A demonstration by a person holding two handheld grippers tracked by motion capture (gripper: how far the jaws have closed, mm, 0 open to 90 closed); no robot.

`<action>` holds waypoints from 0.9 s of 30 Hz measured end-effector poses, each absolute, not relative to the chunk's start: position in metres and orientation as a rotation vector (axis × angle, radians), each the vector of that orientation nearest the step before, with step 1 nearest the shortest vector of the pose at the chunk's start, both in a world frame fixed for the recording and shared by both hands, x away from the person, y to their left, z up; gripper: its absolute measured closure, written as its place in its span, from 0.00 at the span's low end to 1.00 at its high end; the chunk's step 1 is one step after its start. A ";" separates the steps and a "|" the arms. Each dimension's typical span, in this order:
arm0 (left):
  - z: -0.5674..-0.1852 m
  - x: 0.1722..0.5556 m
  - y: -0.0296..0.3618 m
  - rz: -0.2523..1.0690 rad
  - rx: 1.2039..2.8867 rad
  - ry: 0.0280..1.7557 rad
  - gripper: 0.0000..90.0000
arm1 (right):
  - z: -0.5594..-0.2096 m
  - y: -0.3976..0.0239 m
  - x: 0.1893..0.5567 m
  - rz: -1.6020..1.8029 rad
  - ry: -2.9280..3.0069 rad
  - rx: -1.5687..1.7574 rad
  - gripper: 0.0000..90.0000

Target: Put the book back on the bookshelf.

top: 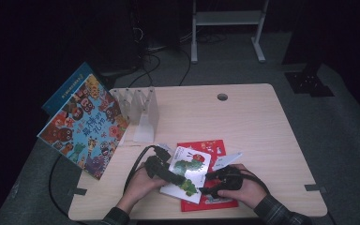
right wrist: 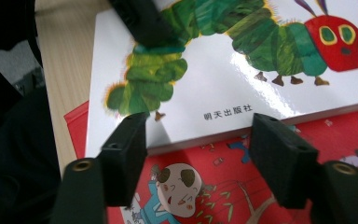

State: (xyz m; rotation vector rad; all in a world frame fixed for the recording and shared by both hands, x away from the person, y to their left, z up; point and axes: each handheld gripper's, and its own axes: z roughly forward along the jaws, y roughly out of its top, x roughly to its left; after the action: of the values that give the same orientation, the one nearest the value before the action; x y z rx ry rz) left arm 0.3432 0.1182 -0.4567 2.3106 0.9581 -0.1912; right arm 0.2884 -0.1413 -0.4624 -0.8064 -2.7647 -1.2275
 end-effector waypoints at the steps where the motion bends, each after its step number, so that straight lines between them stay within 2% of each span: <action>1: -0.457 0.343 0.118 -0.191 2.311 0.958 0.09 | -0.462 -0.141 0.288 -1.226 -2.760 -0.794 0.42; 9: -0.457 0.347 0.119 -0.177 2.316 0.947 0.10 | -0.461 -0.135 0.286 -1.199 -2.760 -0.724 0.50; 20: -0.456 0.334 0.137 -0.183 2.322 0.959 0.10 | -0.459 -0.145 0.297 -1.241 -2.851 -0.803 0.44; 27: -0.457 0.332 0.134 -0.210 2.305 0.934 0.10 | -0.463 -0.140 0.295 -1.194 -2.928 -0.771 0.42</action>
State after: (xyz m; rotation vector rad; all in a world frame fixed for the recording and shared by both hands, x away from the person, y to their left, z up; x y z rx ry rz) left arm 0.3317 0.1335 -0.4574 2.3046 0.9341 -0.2101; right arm 0.2946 -0.1399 -0.4633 -0.7707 -2.9283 -1.1943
